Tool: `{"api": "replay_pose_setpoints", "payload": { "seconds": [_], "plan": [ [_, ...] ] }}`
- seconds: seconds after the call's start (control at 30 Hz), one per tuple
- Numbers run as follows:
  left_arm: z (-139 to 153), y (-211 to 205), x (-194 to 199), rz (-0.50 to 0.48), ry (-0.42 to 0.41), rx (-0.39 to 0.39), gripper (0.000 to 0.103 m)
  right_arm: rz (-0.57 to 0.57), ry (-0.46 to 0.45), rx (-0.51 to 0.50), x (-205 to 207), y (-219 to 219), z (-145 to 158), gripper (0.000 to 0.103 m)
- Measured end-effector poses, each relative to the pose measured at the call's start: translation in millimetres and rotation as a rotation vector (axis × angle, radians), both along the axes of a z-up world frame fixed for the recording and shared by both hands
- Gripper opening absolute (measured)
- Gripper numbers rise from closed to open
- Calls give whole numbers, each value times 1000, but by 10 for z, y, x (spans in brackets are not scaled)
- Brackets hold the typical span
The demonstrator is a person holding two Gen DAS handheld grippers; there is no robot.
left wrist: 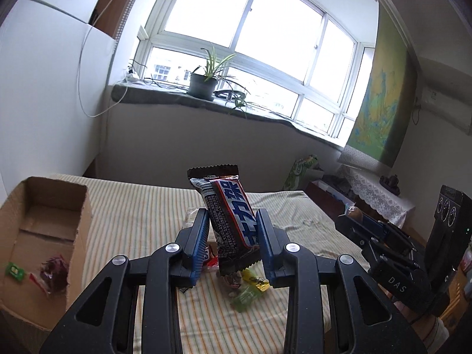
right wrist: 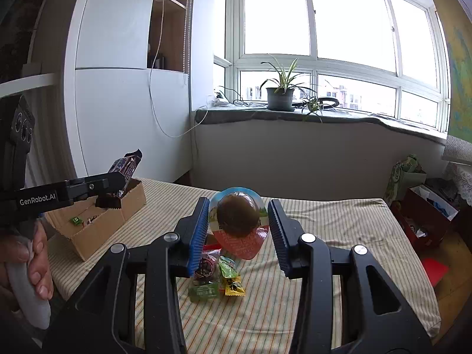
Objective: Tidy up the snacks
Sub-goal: 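Carry the Snickers bar and chocolate egg into the box and release both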
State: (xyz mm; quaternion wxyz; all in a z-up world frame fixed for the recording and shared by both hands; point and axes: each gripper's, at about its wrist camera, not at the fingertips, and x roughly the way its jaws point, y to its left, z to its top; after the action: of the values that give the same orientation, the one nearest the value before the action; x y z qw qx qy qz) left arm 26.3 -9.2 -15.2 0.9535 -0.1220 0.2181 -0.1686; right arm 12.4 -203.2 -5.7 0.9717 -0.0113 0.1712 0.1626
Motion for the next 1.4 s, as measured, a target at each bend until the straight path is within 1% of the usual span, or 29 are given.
{"api": "replay_pose_setpoints", "payload": {
  "seconds": [0.17,0.3,0.5,0.67,0.8,0.93,1.03,1.2,1.4],
  "plan": [
    [-121,232,-124,39,14,-27,31,51,23,-38,-8,327,-4,43],
    [-196,527,-194,90,28,-56,31,123,38,-66,24,742,-23,43],
    [-312,1117,-366,203,40,-83,31,279,50,-88,103,1536,-75,43],
    [-402,1624,-557,325,58,-77,31,427,45,-89,72,2213,-81,43],
    [-430,1921,-695,407,69,-65,31,510,27,-84,66,2594,-22,43],
    [-352,2083,-744,445,54,-51,31,551,2,-77,48,2766,41,43],
    [-309,2105,-729,450,46,-41,31,562,9,-76,94,2837,30,43],
    [-410,2096,-593,430,72,-43,31,576,63,-97,198,2912,-162,43],
    [-660,2164,-435,417,144,-61,31,582,145,-120,385,3049,-484,43]
  ]
}}
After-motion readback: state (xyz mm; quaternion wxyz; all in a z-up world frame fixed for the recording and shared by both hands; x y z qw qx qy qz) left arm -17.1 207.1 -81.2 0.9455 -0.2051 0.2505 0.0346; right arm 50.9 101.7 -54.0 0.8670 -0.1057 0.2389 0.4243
